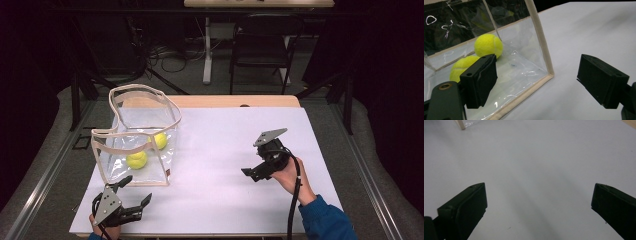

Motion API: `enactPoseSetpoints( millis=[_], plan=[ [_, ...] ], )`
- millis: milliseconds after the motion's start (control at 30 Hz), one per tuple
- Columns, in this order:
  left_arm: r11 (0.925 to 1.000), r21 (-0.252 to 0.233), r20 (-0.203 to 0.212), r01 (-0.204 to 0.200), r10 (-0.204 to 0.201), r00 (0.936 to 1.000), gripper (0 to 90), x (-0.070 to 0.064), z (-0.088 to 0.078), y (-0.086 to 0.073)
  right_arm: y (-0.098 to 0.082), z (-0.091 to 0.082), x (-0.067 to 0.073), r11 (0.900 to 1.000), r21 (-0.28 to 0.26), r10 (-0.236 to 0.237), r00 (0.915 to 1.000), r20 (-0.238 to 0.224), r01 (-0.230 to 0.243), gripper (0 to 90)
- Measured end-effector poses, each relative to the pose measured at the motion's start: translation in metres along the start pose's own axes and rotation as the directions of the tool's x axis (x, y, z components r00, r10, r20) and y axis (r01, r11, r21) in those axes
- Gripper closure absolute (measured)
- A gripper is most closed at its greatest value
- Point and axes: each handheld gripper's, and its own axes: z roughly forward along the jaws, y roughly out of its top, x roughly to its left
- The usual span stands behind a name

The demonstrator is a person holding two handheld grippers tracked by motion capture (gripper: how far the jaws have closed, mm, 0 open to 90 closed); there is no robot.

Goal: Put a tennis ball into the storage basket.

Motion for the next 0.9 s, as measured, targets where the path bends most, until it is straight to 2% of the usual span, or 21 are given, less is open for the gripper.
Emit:
enactPoseSetpoints(
  millis=[300,900],
  plan=[
    [1.0000,0.002,0.000,-0.003,0.003,1.0000,15.9,0.000,0.000,0.000,-0.022,-0.002,0.002,0.999,0.039,0.007,0.9999,0.010,-0.007,0.0],
    [1.0000,0.003,-0.001,-0.004,0.004,1.0000,15.9,0.000,0.000,0.000,-0.061,-0.006,0.003,0.997,0.010,0.070,0.9973,0.020,-0.070,0.0]
  ],
)
